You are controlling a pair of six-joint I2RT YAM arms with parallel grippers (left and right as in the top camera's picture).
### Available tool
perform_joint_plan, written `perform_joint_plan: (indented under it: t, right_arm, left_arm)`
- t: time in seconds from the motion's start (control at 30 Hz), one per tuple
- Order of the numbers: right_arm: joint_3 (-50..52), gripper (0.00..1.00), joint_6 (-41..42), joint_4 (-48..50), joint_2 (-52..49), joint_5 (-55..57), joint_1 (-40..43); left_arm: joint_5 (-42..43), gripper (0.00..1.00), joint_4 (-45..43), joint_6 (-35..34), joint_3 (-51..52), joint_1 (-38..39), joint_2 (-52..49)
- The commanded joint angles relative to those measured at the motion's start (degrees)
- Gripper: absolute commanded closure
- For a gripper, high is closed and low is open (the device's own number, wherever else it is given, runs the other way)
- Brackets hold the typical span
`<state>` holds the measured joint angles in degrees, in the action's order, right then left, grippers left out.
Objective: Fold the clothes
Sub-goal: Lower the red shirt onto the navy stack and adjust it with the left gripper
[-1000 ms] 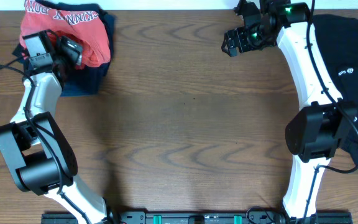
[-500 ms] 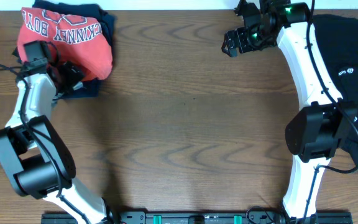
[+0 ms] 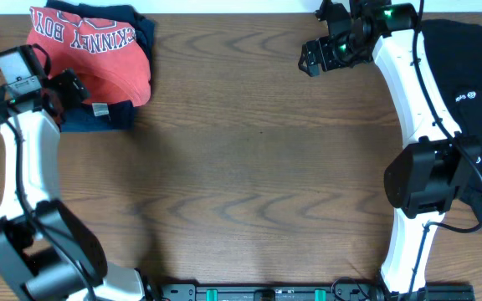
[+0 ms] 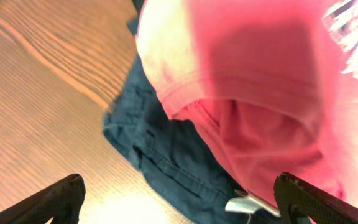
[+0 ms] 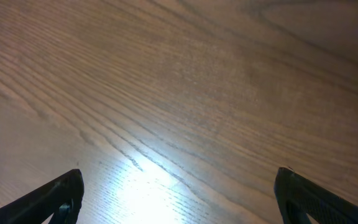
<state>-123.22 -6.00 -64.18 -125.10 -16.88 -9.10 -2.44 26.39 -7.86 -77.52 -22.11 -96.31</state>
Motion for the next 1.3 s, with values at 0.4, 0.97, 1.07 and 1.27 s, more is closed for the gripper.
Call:
perform_joint_plan:
  t: [0.4,0.97,1.07,1.27]
  right_arm:
    - [0.4,0.03,0.8,1.4,-0.7,-1.6,0.0]
    - [0.4,0.03,-0.7,-2.3,-0.7,-1.6,-0.1]
    - [0.4,0.03,-0.7,-2.3,-0.7,-1.5,-0.3]
    - [0.4,0.03,-0.7,-2.2,-0.7,-1.5,-0.4]
  left_arm:
    - [-6.9,0.02,-21.1,26.3,-0.6,11.8,-3.4]
    - [-13.9,0.02,-45.4,21.0,-0.6,3.4,-28.8]
    - [-13.2,0.02,-45.2,16.8,-0.6,3.0,-31.6]
    - [-13.3,0.02,-44.8,16.8,-1.0,4.0,-30.5]
